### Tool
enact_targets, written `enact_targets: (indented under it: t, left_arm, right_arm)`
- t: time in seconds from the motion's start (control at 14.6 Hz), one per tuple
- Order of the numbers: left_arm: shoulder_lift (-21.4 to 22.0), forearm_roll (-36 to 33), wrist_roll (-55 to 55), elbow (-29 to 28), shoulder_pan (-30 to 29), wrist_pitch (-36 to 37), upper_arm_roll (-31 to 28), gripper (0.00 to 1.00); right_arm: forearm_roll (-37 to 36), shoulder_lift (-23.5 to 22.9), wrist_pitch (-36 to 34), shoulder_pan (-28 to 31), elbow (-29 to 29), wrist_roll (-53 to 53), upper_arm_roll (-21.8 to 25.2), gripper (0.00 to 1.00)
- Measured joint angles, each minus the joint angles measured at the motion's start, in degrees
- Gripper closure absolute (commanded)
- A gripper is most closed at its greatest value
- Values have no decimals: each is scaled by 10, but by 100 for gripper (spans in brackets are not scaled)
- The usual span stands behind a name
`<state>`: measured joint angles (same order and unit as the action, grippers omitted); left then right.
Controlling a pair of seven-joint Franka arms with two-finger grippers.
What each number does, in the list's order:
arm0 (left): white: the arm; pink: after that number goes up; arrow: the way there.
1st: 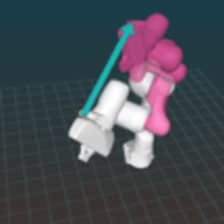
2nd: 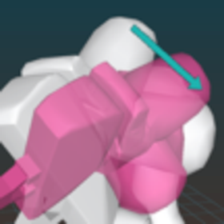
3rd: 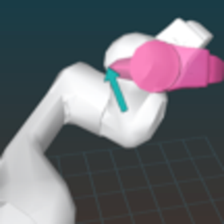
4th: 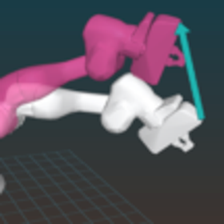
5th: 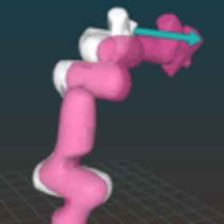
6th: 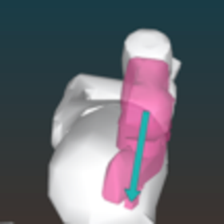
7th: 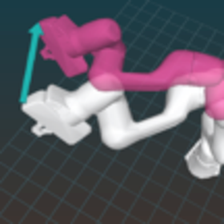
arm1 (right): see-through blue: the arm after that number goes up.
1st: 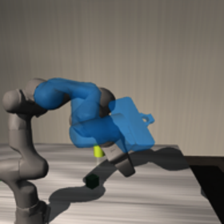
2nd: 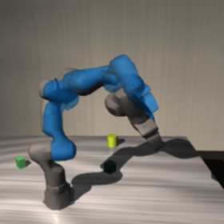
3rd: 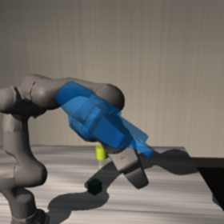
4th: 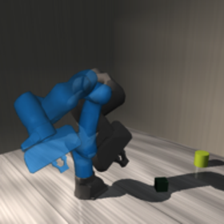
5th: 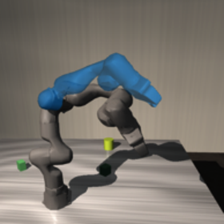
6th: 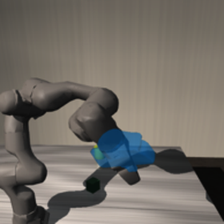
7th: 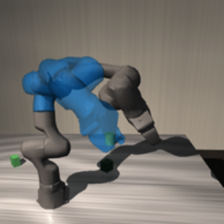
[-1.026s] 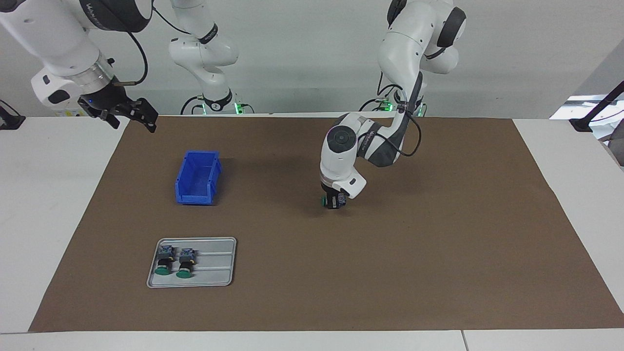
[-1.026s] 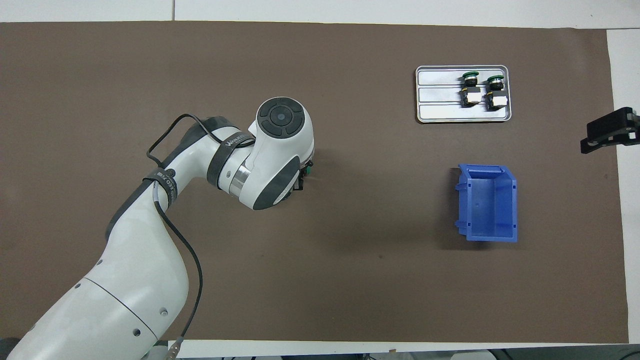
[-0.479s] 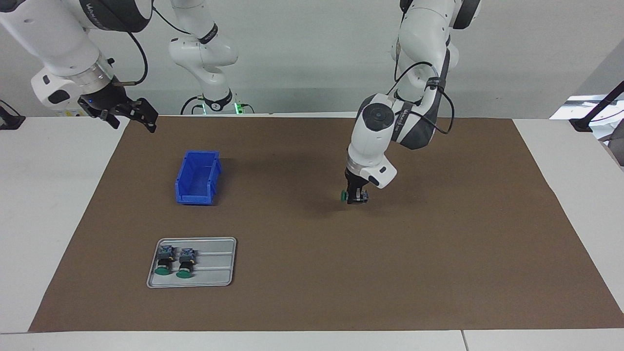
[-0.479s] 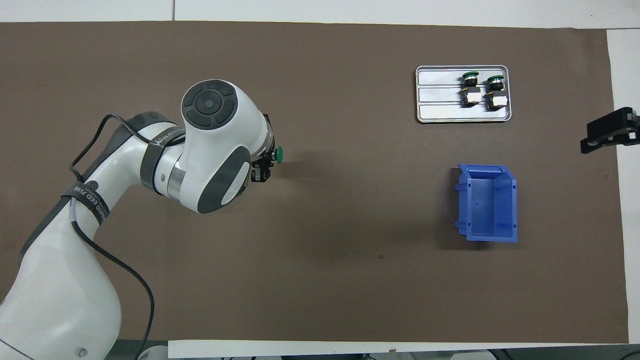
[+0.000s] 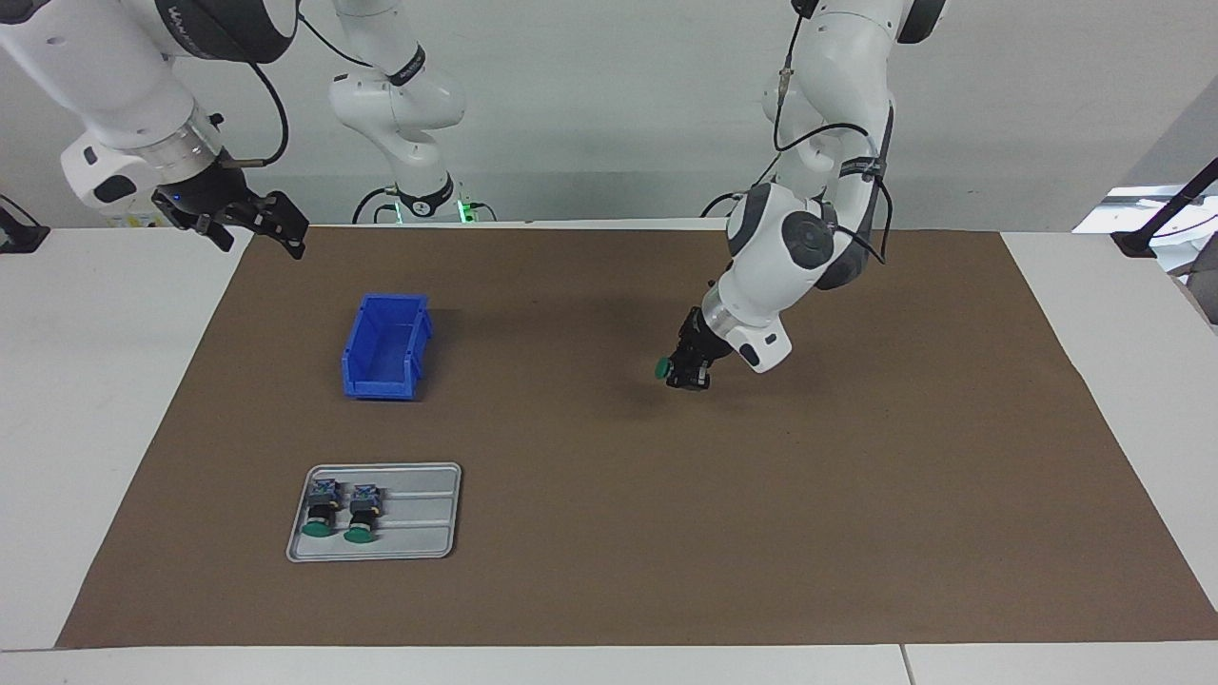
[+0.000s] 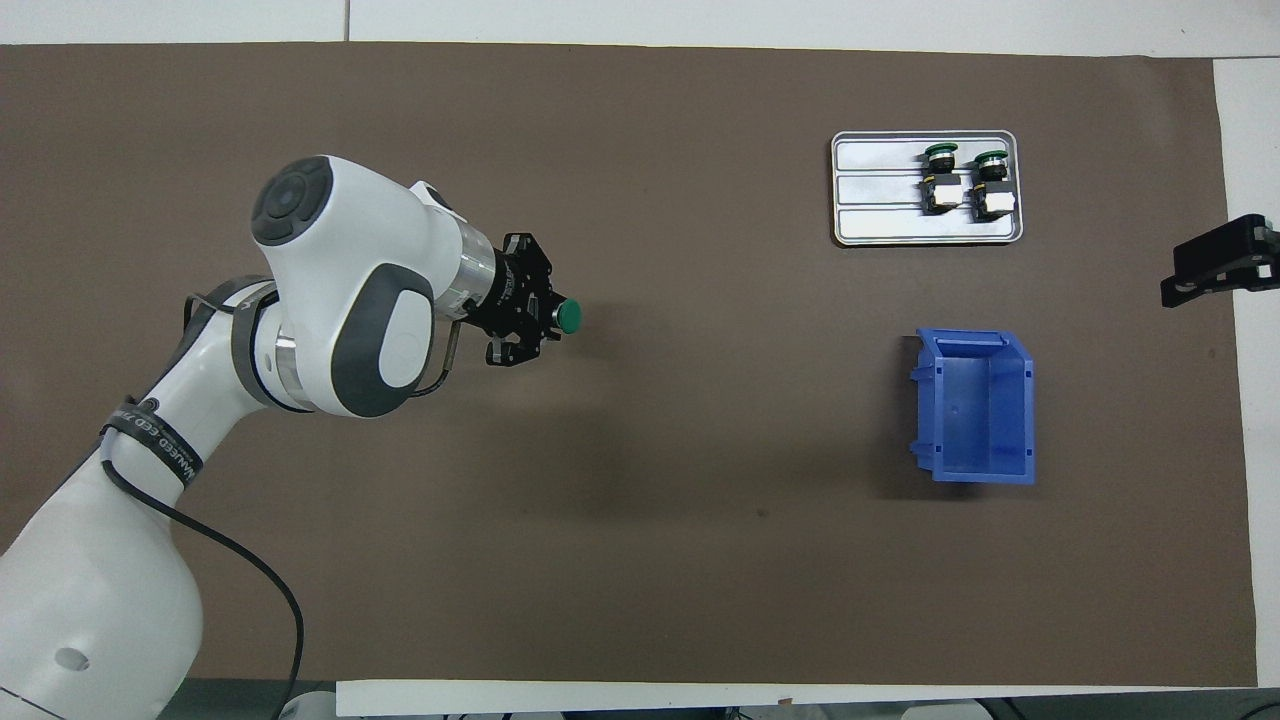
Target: Place and press button with both arms
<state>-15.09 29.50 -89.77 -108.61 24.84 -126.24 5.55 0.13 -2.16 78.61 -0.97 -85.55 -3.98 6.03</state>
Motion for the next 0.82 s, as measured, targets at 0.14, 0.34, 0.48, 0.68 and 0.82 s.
enact_targets:
  t: [0.14, 0.34, 0.48, 0.68, 0.82]
  left_arm:
    - [3, 38, 30, -8, -18, -4, 0, 92]
    - [10, 121, 94, -31, -32, -27, -1, 92]
    - [18, 180, 150, -54, -37, -34, -1, 92]
    - [31, 253, 215, -84, -52, -45, -1, 92]
    - [38, 321, 275, -104, -63, -45, -1, 92]
  right_arm:
    - [0, 0, 0, 0, 0, 0, 0, 1]
    - [0, 0, 0, 0, 0, 0, 0, 1]
    - [0, 0, 0, 0, 0, 0, 0, 2]
    - [0, 0, 0, 0, 0, 0, 0, 1]
    - [0, 0, 0, 0, 0, 0, 0, 1]
